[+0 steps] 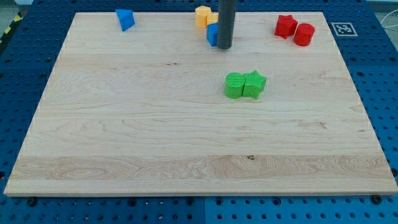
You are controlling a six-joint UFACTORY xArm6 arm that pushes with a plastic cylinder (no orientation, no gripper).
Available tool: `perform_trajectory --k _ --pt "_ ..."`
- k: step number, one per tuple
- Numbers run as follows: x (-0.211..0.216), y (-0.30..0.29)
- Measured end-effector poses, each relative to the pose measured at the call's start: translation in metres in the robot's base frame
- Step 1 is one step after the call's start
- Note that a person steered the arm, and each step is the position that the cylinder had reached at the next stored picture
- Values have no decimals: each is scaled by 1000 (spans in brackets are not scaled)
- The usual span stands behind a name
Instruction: Push yellow heart closer to the blue triangle
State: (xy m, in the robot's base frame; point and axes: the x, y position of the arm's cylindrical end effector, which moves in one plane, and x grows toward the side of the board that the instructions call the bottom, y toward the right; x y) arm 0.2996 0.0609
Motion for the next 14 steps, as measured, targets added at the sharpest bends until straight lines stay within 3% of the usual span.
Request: perform_trajectory --k 2,4,9,12,14 --pt "-46 42" --pt "-71 15" --pt "-41 -73" --pt "-8 -87" --pt "-38 -146"
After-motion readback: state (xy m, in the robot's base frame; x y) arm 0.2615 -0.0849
